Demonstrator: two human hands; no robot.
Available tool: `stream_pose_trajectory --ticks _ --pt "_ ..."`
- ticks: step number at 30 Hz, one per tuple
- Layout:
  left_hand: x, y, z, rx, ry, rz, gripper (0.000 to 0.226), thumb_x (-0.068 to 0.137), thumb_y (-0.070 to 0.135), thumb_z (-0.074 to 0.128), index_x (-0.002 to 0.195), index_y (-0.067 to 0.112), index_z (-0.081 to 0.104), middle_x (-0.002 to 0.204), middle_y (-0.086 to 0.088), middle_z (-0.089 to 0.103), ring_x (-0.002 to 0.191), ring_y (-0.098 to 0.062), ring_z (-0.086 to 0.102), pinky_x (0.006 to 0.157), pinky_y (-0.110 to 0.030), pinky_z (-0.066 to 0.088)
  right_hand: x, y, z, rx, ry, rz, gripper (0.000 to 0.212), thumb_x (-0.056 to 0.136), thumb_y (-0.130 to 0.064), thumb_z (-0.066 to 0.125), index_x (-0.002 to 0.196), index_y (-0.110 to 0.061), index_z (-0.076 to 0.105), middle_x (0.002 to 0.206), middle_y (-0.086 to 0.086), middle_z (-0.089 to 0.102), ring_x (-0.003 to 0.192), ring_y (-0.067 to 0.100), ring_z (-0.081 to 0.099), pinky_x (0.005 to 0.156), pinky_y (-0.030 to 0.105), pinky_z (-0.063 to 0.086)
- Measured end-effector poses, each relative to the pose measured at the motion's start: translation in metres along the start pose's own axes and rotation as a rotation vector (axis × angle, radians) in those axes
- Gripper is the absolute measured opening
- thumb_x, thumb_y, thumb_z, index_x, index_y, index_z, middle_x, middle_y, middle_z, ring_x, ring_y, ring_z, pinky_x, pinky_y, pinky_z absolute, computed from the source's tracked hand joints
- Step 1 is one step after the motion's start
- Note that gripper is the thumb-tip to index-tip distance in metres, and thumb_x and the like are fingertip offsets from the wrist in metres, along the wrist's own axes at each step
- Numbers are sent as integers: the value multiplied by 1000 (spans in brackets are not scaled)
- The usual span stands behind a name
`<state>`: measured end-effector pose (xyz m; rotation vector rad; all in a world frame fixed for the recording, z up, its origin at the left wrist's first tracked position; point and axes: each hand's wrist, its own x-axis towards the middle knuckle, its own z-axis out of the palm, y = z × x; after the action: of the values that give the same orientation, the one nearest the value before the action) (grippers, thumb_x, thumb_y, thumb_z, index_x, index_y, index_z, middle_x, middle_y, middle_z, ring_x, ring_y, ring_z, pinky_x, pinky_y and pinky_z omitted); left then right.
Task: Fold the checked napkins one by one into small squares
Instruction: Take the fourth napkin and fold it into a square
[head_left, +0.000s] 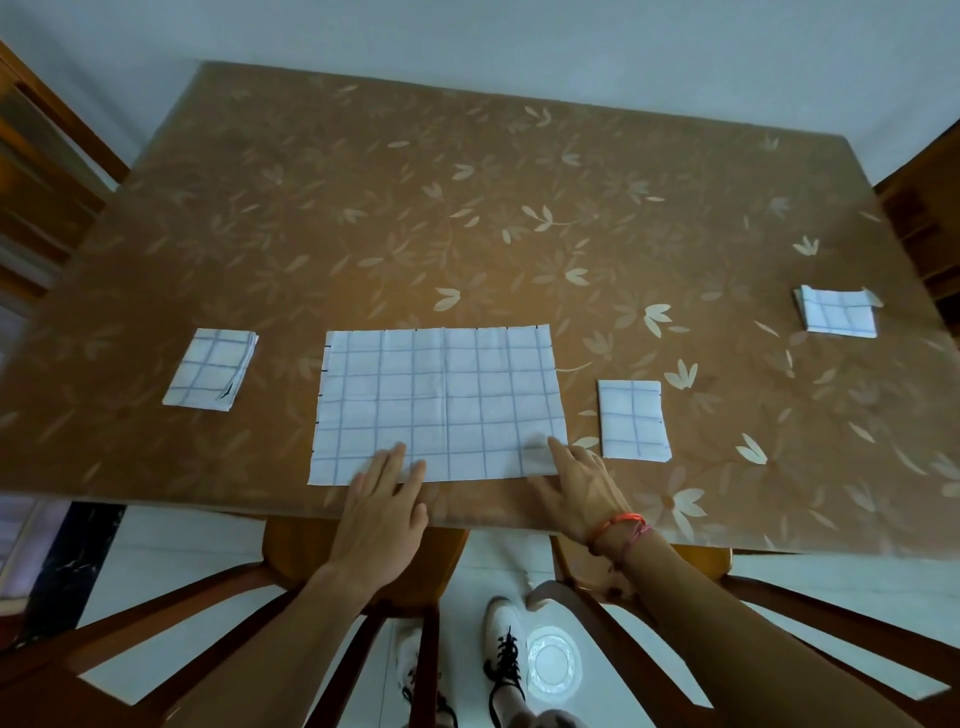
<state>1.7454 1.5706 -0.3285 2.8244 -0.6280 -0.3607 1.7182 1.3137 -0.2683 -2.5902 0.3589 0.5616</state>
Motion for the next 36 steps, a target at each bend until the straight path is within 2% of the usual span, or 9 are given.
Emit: stream_pose_trajectory --ticks 5,9,13,16,18,24,29,33,36 --pt "-2 -4 3 -41 -18 8 57 97 31 49 150 22 29 161 -7 14 148 -25 5 117 -46 14 21 -1 -11 108 -4 116 61 90 -39 50 143 -14 33 132 14 48 118 31 49 94 39 45" --pt "-2 -3 3 -80 10 15 56 97 28 51 149 22 32 160 -7 16 148 -25 6 117 -46 16 41 -2 -23 275 71 228 40 90 -36 54 119 -8 52 106 10 57 104 31 56 76 32 42" --pt "-2 -4 4 -100 22 10 56 96 26 53 148 22 33 159 -8 18 148 -26 8 117 -48 20 60 -5 -31 526 100 376 48 90 -33 55 131 -9 53 126 12 59 116 34 54 97 39 44" --pt "-1 -4 4 -108 25 1 56 95 26 54 148 22 34 159 -7 20 147 -26 10 116 -50 24 72 -5 -31 675 112 444 28 85 -35 56 97 -14 70 94 13 66 83 31 60 80 40 52" --pt "-1 -4 5 -117 37 3 57 95 26 56 147 21 35 158 -8 22 147 -27 13 115 -51 27 77 -6 -32 758 130 481 24 84 -35 58 71 -16 64 77 11 61 67 26 53 68 34 45" --pt "-2 -7 8 -122 58 12 57 93 24 57 147 21 37 158 -8 25 146 -27 16 113 -52 29 85 -7 -34 800 98 562 23 85 -30 64 80 -8 58 66 8 53 58 23 51 53 28 45" --pt "-2 -7 6 -127 70 11 56 93 24 58 146 21 38 157 -8 26 146 -27 16 113 -51 28 92 -2 -31 630 126 492 27 74 -33 76 82 -10 63 83 9 65 81 29 62 80 41 55" --pt "-2 -7 5 -118 80 11 55 92 23 59 144 20 42 156 -9 30 145 -28 20 112 -51 32 91 -7 -36 552 97 442 26 76 -32 75 67 -10 63 66 3 59 71 25 58 66 31 46" --pt "-1 -7 4 -110 89 6 54 92 24 61 143 20 43 155 -9 32 144 -28 23 110 -52 34 88 -6 -37 589 111 457 29 76 -34 74 70 -8 63 68 7 57 67 23 55 66 34 49"
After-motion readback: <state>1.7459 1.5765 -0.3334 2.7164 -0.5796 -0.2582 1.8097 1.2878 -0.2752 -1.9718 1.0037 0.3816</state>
